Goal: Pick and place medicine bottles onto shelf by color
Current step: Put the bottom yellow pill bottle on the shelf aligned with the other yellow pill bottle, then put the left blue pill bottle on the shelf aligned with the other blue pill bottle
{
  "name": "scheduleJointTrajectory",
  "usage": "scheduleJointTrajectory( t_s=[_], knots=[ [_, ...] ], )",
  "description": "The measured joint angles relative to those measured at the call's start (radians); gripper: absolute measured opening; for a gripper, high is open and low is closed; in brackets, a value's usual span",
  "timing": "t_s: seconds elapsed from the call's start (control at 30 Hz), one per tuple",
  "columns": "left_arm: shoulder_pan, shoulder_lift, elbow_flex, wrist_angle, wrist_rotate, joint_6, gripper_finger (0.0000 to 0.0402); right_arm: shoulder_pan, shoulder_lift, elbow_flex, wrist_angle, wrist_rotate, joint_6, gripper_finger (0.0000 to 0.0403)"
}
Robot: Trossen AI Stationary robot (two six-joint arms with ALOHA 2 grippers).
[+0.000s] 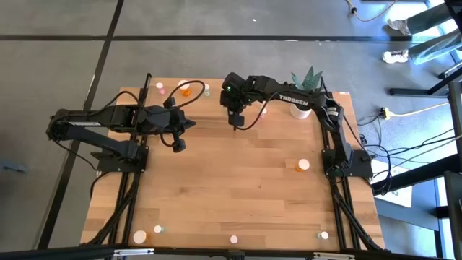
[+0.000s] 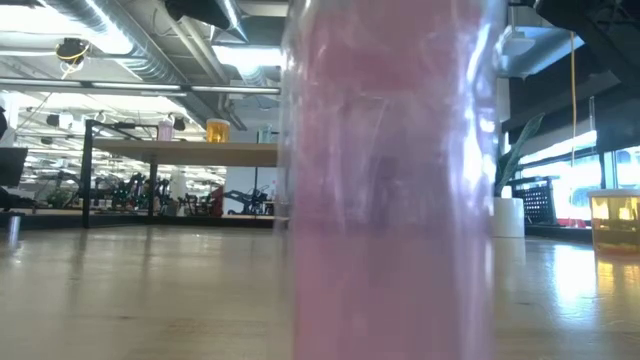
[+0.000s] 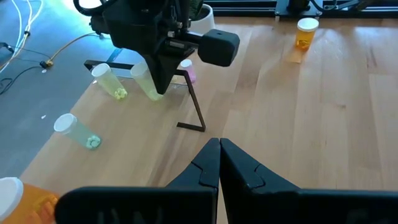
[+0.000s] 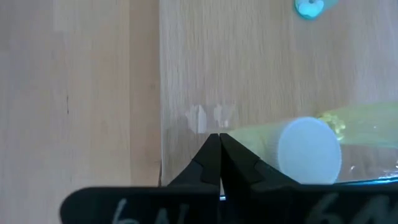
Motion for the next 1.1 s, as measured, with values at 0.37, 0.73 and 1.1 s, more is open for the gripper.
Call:
scheduleJointTrajectory(
  t_s=[0.37,0.73,1.1],
  knots=[
    [0.000,0.000,0.000,0.000,0.000,0.000,0.0000,0.007,0.000,0.043,-0.057,0.003,-0.020,0.0005],
    [0.000,0.000,0.000,-0.003,0.000,0.000,0.0000,0.022,0.000,0.162,-0.099,0.002,-0.019,0.0005],
    [0.000,-0.055,0.000,-0.136,0.000,-0.150,0.0000,0.114,0.000,0.366,-0.244,0.000,0.034,0.0005]
  ],
)
